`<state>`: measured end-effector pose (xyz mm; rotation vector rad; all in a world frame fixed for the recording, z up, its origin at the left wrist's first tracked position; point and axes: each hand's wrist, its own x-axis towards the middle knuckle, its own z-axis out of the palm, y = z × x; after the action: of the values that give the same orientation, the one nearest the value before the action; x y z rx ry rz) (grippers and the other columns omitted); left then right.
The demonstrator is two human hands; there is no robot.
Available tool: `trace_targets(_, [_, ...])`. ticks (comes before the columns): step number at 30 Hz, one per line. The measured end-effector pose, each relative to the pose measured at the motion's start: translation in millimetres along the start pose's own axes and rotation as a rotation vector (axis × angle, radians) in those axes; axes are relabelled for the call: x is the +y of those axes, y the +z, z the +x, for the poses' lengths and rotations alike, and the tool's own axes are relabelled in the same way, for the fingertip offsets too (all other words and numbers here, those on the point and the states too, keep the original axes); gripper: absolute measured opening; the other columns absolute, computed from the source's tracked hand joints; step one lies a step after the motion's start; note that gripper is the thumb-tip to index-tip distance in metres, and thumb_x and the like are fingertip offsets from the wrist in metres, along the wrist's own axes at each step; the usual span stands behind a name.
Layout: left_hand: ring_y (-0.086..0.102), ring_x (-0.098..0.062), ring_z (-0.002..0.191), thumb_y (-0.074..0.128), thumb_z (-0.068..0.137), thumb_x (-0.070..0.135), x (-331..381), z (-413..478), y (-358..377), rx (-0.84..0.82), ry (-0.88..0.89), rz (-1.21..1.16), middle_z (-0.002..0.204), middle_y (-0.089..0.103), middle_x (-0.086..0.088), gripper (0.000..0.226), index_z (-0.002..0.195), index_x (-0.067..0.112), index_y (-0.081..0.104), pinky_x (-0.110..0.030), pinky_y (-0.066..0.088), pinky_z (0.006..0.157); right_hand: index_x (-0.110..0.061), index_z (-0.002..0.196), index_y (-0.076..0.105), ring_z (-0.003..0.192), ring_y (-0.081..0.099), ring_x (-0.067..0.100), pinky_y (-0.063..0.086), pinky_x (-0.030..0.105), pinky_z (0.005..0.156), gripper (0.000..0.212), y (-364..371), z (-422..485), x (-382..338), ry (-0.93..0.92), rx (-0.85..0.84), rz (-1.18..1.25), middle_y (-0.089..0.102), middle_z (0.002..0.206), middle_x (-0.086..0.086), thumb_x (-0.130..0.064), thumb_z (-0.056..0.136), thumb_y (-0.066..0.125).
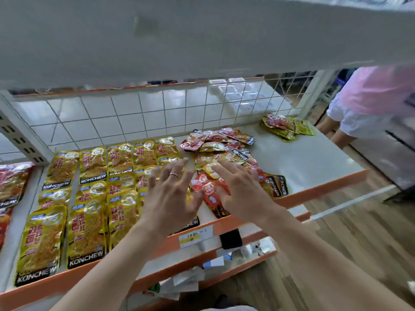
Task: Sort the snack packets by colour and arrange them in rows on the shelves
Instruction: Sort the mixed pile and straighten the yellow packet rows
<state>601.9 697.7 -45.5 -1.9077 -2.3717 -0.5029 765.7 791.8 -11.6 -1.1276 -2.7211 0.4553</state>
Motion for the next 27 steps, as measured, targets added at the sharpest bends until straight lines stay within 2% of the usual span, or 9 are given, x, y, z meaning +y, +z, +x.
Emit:
trace_targets(7, [0.032,-0.026,0.145,0.03,0.085,0.071,48.1,23.7,20.4,-0.09,0.139,0.03,0.156,0.039,-0.003,0.076,0.142,0.024,0.049,-0.053,0.019,0.118,-0.028,0.147,0.041,0.139,0.035,0.016,0.022,0.041,0.11,0.05,-39.3,-25.8,62.5,0.173,0.098,-0.012,0.036,0.156,-0.007,-0.023,0.098,0.051])
trace_targets(9, [0.019,-0.028,0.15,0.02,0.083,0.082,60.0,28.2,31.7,-0.178,0.148,0.066,0.163,0.026,-0.001,0.085,0.149,0.032,0.039,-0.053,0.014,0.121,-0.027,0.147,0.041,0.141,0.032,0.016,0.021,0.042,0.111,0.051,-46.0,-25.5,84.4,0.188,0.1,0.006,0.036,0.156,-0.006,-0.02,0.098,0.051])
trace_targets(12, [-0.003,-0.032,0.152,-0.002,0.072,0.092,74.4,31.2,51.1,-0.294,0.096,0.082,0.168,-0.002,0.003,0.095,0.155,0.048,0.011,-0.051,0.005,0.121,-0.025,0.148,0.04,0.145,0.028,0.015,0.019,0.044,0.113,0.053,-47.5,-24.1,114.7,0.182,0.066,0.034,0.032,0.159,-0.003,-0.026,0.097,0.053])
trace_targets(14, [-0.014,-0.034,0.151,-0.002,0.073,0.092,86.1,34.4,62.6,-0.324,0.053,0.045,0.166,-0.015,0.003,0.089,0.153,0.054,-0.004,-0.054,0.002,0.121,-0.026,0.149,0.038,0.146,0.026,0.014,0.018,0.044,0.113,0.054,-45.3,-24.8,137.2,0.16,0.017,0.043,0.03,0.16,-0.003,-0.031,0.097,0.053])
trace_targets(17, [-0.021,-0.031,0.15,0.0,0.075,0.088,101.3,41.9,68.9,-0.344,0.016,0.045,0.163,-0.025,0.008,0.081,0.15,0.058,-0.009,-0.059,0.001,0.12,-0.03,0.151,0.032,0.147,0.019,0.016,0.015,0.047,0.114,0.058,-42.8,-21.1,167.8,0.109,-0.067,0.027,0.023,0.162,-0.004,-0.043,0.098,0.052])
trace_targets(20, [-0.022,-0.028,0.15,0.002,0.078,0.088,118.0,49.8,74.8,-0.334,-0.024,0.042,0.163,-0.026,0.012,0.077,0.149,0.06,-0.009,-0.063,0.004,0.118,-0.045,0.153,0.009,0.151,0.001,0.02,0.009,0.055,0.117,0.075,-37.7,-13.6,189.6,0.012,-0.243,-0.018,0.0,0.166,-0.006,-0.067,0.091,0.045])
trace_targets(22, [-0.021,-0.027,0.151,0.003,0.079,0.088,128.4,54.4,79.2,-0.31,-0.043,0.028,0.163,-0.023,0.013,0.076,0.149,0.061,-0.008,-0.064,0.007,0.117,-0.052,0.151,-0.006,0.151,-0.008,0.023,0.007,0.056,0.119,0.082,-31.7,-9.9,200.5,-0.059,-0.344,-0.077,-0.013,0.165,-0.008,-0.076,0.087,0.04])
trace_targets(24, [-0.013,-0.027,0.152,0.003,0.08,0.09,131.6,54.3,80.7,-0.241,-0.072,0.035,0.165,-0.015,0.014,0.076,0.15,0.06,-0.004,-0.063,0.011,0.117,-0.054,0.15,-0.01,0.151,-0.01,0.026,0.006,0.053,0.119,0.083,-26.8,-7.7,210.4,-0.093,-0.361,-0.092,-0.017,0.164,-0.007,-0.077,0.087,0.039])
trace_targets(27, [0.002,-0.033,0.152,0.007,0.078,0.093,119.1,48.2,76.2,-0.147,-0.233,0.06,0.167,-0.003,0.009,0.085,0.154,0.054,0.006,-0.059,0.015,0.116,-0.056,0.148,-0.014,0.151,-0.015,0.028,0.001,0.054,0.12,0.088,-21.7,-3.2,217.6,-0.135,-0.345,-0.055,-0.025,0.162,-0.007,-0.08,0.083,0.041])
